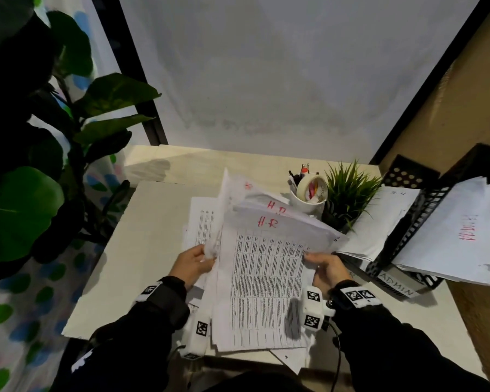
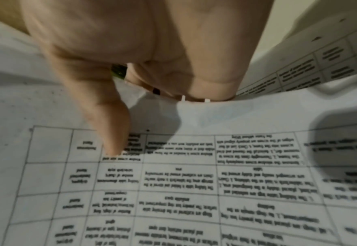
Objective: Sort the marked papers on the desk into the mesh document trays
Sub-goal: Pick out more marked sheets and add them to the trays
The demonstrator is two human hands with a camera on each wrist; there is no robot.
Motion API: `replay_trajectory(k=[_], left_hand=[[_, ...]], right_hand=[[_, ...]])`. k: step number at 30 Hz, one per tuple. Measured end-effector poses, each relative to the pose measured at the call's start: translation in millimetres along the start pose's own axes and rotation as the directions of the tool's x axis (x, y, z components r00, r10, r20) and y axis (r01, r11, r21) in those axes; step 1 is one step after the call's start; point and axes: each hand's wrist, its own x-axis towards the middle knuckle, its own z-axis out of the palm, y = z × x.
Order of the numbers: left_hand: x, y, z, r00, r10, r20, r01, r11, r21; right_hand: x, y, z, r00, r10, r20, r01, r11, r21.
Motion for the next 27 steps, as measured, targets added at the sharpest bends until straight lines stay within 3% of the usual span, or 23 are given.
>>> replay_trajectory(k=[3,7,12,16,19,21,24,27], left_hand=[[-1.9,-2.9,13.5,0.989,-0.076,0.123,0.067,0.995,0.076],[-4.3,-4.5,25.2,0.987,-0.116,0.109,0.099,0.983,0.154],[-4.9,25.3,31.6,0.998,-0.040,0.052,0.045,0.994,-0.101],[-11.9,62.8,45.7,0.978,0.205,0.043,-0.207,0.976,0.071],[-16.9,77.6,56.3,0.921,0.389,-0.028,-0.378,0.907,0.186],[-21.5,76.4,63.1,0.898,0.437,-0.056,-0.419,0.887,0.195],[-34.9,62.5,72.9,0.922,0.385,-0.031,-0.381,0.919,0.098],[-41.9,39.4,81.4,0.982,0.186,-0.022,-0.186,0.983,0.011]], right_hand=[[-4.4,-8.5,-1.2,0.999,0.001,0.032,-0.001,1.000,0.022],[-3.9,-9.9,-7.9,0.998,-0.023,0.061,0.020,0.999,0.042],[-0.8,-25.0,-4.0,0.967,-0.243,-0.080,0.236,0.968,-0.090],[-11.7,-48.1,15.7,0.897,-0.439,-0.048,0.419,0.880,-0.223],[-31.5,-61.1,30.6,0.849,-0.527,0.028,0.521,0.829,-0.205],[-46.1,-64.5,36.0,0.808,-0.580,0.099,0.588,0.789,-0.176],[-56.2,-50.2,33.4,0.805,-0.565,0.179,0.592,0.752,-0.290],[-44.6,-13.4,19.2,0.844,-0.511,0.164,0.523,0.714,-0.465]])
